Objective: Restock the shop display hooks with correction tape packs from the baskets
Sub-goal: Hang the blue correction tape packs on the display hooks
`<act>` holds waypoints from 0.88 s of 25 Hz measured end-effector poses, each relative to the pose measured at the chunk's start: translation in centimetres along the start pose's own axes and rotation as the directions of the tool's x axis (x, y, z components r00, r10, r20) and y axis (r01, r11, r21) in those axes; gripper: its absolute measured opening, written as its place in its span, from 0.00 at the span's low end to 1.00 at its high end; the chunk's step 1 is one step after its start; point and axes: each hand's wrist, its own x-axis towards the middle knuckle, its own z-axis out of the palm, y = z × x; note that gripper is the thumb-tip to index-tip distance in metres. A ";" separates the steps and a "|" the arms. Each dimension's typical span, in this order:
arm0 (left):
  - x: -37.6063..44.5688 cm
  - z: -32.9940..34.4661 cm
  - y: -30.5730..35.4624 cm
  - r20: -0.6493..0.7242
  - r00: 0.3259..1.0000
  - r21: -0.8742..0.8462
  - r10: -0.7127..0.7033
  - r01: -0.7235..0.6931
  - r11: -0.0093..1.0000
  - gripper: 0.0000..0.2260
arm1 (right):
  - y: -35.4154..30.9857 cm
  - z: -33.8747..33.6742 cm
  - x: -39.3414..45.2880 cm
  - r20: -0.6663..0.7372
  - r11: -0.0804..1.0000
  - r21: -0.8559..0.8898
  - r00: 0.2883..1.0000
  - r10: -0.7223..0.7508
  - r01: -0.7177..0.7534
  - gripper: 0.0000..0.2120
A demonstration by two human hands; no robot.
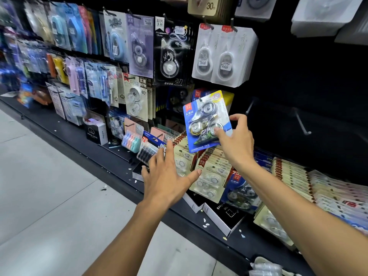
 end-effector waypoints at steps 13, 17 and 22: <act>0.1 0.8 0.9 -0.041 0.997 -0.107 0.061 -0.065 0.992 0.46 | 3.0 2.0 3.3 0.564 0.730 0.272 0.719 0.407 -0.627 0.38; -0.5 1.7 2.8 0.000 0.991 -0.191 0.137 -0.134 0.972 0.45 | 5.7 -2.1 0.6 0.483 0.853 0.129 0.784 0.391 -0.506 0.43; -3.4 6.5 10.2 0.126 0.936 -0.261 0.327 -0.287 0.922 0.45 | 10.0 -12.6 -7.1 0.439 0.938 -0.125 0.829 0.346 -0.325 0.51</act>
